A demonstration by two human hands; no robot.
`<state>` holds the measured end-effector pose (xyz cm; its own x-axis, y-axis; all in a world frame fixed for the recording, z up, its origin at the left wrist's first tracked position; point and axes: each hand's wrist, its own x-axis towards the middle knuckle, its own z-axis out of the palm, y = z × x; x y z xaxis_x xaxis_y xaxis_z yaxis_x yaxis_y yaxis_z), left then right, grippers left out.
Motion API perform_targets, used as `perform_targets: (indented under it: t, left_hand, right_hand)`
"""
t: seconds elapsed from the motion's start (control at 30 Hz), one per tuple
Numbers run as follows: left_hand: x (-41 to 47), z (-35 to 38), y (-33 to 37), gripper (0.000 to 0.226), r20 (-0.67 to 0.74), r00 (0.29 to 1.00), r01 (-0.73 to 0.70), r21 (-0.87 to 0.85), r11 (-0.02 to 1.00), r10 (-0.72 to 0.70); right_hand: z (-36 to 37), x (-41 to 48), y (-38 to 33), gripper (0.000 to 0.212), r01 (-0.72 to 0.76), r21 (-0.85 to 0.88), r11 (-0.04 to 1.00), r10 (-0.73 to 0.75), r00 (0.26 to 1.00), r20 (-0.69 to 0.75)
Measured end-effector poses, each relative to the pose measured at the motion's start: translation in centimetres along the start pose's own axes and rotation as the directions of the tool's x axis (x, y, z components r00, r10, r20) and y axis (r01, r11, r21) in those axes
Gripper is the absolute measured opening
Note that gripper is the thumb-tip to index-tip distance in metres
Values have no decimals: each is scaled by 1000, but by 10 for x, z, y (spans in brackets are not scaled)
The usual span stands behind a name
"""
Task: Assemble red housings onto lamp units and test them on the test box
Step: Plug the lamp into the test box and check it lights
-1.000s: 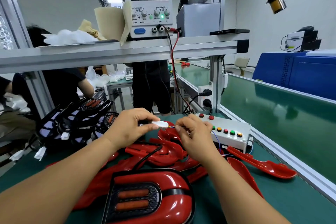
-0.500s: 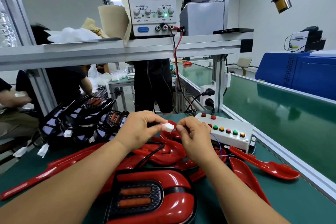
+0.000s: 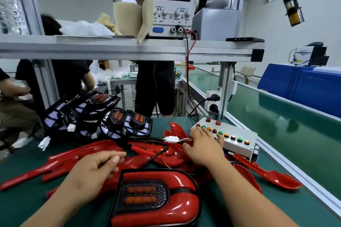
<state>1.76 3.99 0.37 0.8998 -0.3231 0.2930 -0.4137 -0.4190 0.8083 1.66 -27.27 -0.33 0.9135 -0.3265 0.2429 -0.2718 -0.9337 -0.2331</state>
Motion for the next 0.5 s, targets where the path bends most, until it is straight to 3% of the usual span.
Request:
perform_targets:
  t: [0.17,0.5]
  left_hand:
    - [-9,9,-10,31,-17,1000,20,-7,1000,-20]
    - [-9,7,-14,22,103,994,33,-12,999,-32]
  right_hand:
    - [1,21,2,95,7,-121,993,5,995,102]
    - [0,28,-5,97,29,-393,919,22,992,125]
